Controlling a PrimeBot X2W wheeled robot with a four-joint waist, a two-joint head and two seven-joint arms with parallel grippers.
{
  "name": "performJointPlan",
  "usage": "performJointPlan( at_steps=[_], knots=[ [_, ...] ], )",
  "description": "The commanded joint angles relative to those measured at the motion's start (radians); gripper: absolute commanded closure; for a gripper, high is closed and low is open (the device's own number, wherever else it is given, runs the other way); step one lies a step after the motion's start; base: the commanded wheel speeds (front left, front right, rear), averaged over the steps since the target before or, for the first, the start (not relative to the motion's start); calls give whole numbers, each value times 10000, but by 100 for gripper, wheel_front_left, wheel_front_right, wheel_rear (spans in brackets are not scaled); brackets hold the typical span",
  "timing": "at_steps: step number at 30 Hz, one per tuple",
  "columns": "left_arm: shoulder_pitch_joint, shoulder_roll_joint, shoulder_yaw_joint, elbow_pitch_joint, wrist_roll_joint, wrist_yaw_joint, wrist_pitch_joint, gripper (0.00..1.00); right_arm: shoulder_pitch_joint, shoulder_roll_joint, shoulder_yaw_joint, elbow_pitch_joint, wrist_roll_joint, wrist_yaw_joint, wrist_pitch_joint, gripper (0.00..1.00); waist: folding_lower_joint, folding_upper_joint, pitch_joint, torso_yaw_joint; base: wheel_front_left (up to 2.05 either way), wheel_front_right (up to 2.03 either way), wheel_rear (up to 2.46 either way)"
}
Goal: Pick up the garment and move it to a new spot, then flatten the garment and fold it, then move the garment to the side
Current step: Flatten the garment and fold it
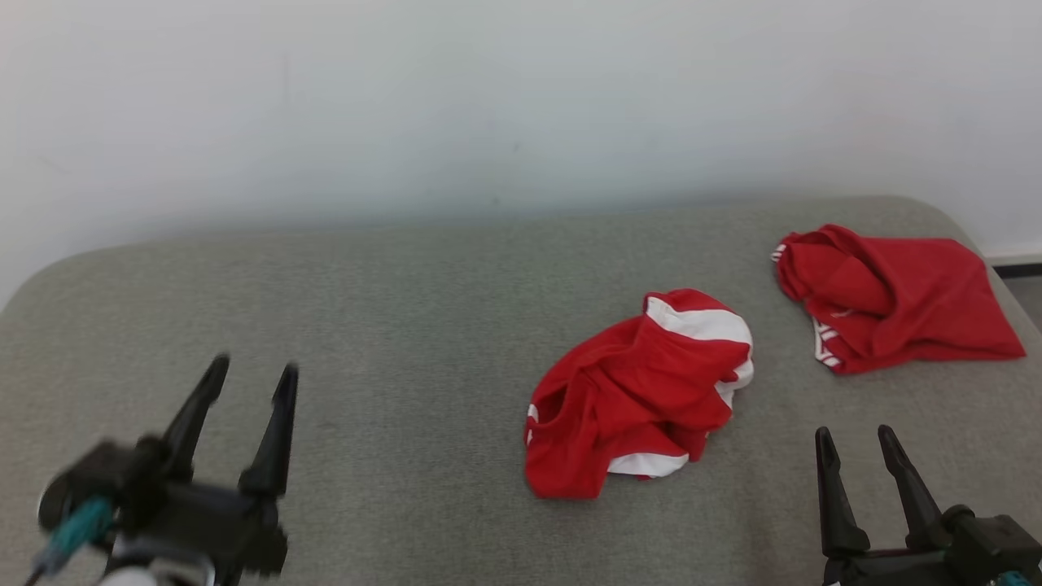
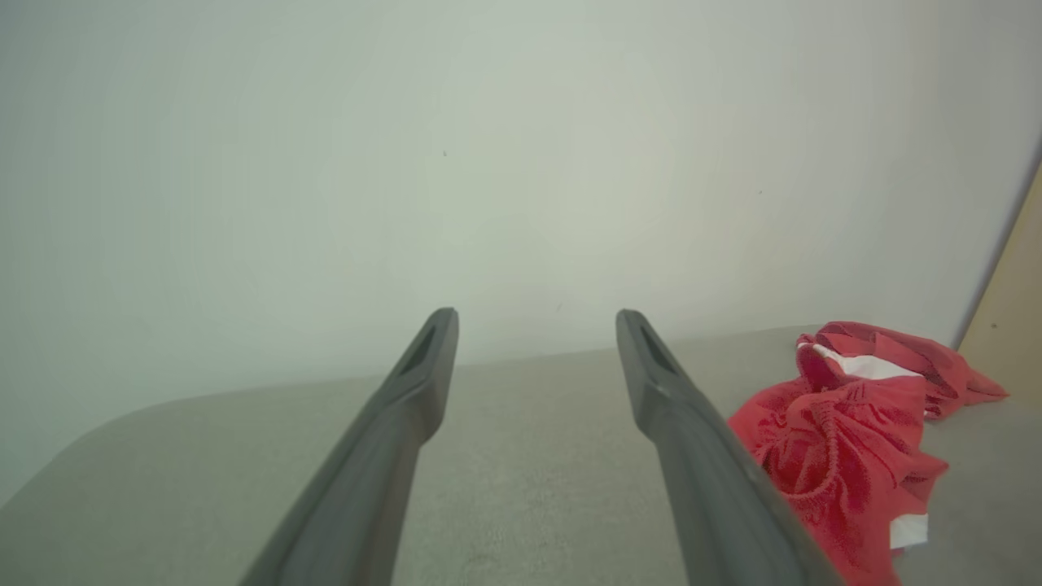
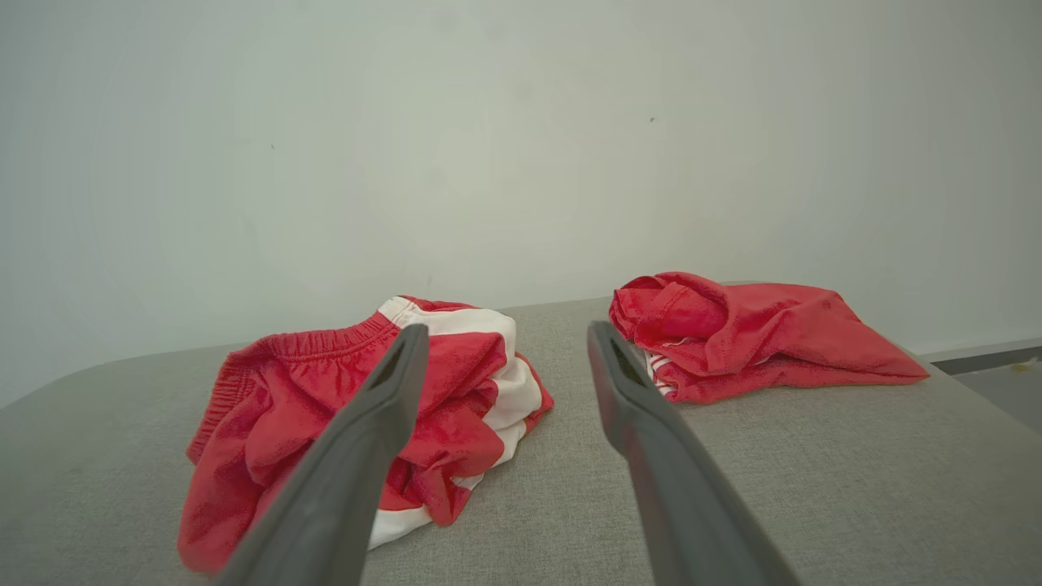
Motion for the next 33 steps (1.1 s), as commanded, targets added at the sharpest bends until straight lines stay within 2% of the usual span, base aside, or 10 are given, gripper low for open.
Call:
performJointPlan(
  at_steps=[1, 8, 11, 17, 19, 23, 29, 33],
  knots=[
    [-559, 177, -250, 86, -141, 17, 147, 0, -149, 22, 70, 23, 61, -22, 0, 0, -1, 0, 306, -471, 0, 0, 0],
    [-3918, 1201, -2290, 789, -1442, 18, 1303, 0, -665, 227, 59, 110, 207, -20, 0, 0, -1, 0, 1340, -1880, 0, 0, 0],
    [-5145, 1349, -3139, 1322, -2182, 17, 1733, 0, -831, 359, 20, 173, 264, -21, -1, 0, -1, 0, 1704, -2426, 0, 0, 0],
    [-6930, 1224, -4854, 2590, -3542, 18, 2514, 0, -1156, 566, 22, 249, 321, -22, 0, 0, -1, 0, 2201, -3231, 0, 0, 0],
    [-7167, 1202, -5117, 2810, -3744, 18, 2628, 0, -1215, 586, 27, 255, 327, -21, -1, 0, -1, 0, 2260, -3319, 0, 0, 0],
    [-8008, 1027, -6492, 3978, -4803, 18, 3180, 0, -1499, 674, 176, 336, 383, -22, -1, 0, -1, 0, 2502, -3684, 0, 0, 0],
    [-8557, 1056, -7550, 5305, -5730, 16, 3606, 0, -1729, 752, 324, 389, 504, -21, -1, 0, -1, 0, 2765, -4110, 0, 0, 0],
    [-8725, 1067, -8142, 5585, -6236, 16, 3605, 0, -1664, 772, 248, 435, 571, -21, 0, 0, -1, 0, 2816, -4261, 0, 0, 0]
  ],
)
